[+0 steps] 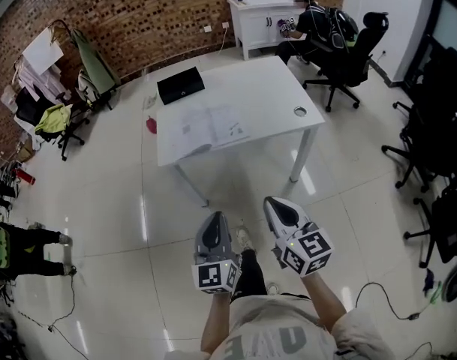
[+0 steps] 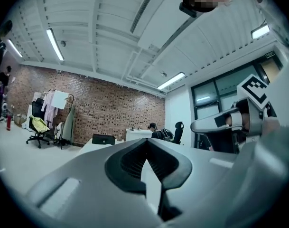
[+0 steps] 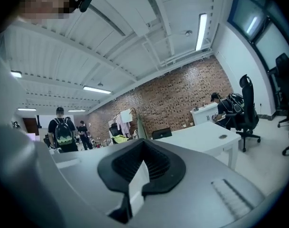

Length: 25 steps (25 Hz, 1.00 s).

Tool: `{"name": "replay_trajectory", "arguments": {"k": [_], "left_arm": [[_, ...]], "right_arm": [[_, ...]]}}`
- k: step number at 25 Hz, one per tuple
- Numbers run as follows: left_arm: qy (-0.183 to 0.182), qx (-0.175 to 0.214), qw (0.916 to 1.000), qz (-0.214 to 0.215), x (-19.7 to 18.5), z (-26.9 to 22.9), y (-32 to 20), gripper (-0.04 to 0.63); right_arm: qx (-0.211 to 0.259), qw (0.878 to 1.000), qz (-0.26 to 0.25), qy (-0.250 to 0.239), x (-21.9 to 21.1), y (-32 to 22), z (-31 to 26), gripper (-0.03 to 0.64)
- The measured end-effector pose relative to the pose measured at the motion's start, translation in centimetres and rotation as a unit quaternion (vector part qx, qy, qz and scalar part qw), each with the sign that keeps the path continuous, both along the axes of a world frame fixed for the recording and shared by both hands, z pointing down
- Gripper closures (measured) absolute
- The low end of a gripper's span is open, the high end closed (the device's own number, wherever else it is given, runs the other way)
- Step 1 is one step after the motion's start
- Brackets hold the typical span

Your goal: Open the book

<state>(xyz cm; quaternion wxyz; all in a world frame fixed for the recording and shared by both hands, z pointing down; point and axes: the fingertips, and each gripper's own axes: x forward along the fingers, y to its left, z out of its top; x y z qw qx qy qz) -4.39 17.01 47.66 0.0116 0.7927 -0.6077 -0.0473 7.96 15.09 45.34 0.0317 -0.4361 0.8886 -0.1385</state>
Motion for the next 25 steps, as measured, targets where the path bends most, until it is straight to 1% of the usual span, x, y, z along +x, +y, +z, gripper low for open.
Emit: {"name": "replay_trajectory", "arguments": {"k": [3,6,9,14,18,21,25], "left_arm": [[-0.002,0.011,0.9999,0.001,0.8,-1.3,3.8,0.577],[-0.002,0.021,0.9998,0.000,0.7,-2.7,6.6,0.577],[0.003,0.021,0.9998,0.002,0.0,-3.3,8.1,0.577],[0.010,0.036,0.9993,-0.003,-1.7,-5.7,9.1,0.576],[0.012,0.042,0.9990,-0.002,-2.3,-6.6,10.1,0.575],[0.008,0.043,0.9990,0.001,-2.4,-6.6,10.3,0.577],[0.009,0.039,0.9992,-0.003,-3.1,-6.1,10.6,0.577]], "right_arm": [[-0.007,1.000,0.001,0.017,0.6,4.2,0.5,0.615],[-0.019,1.000,-0.002,0.006,0.3,7.0,0.3,0.615],[-0.018,1.000,-0.005,0.001,-0.7,9.0,-0.4,0.615],[-0.018,1.000,-0.008,0.000,-2.7,10.6,-1.8,0.615],[-0.023,1.000,-0.011,-0.010,-3.3,12.0,-2.2,0.615],[-0.023,0.999,-0.010,-0.021,-3.5,11.9,-2.5,0.615],[-0.027,1.000,-0.009,-0.014,-4.1,11.7,-2.3,0.615]]}}
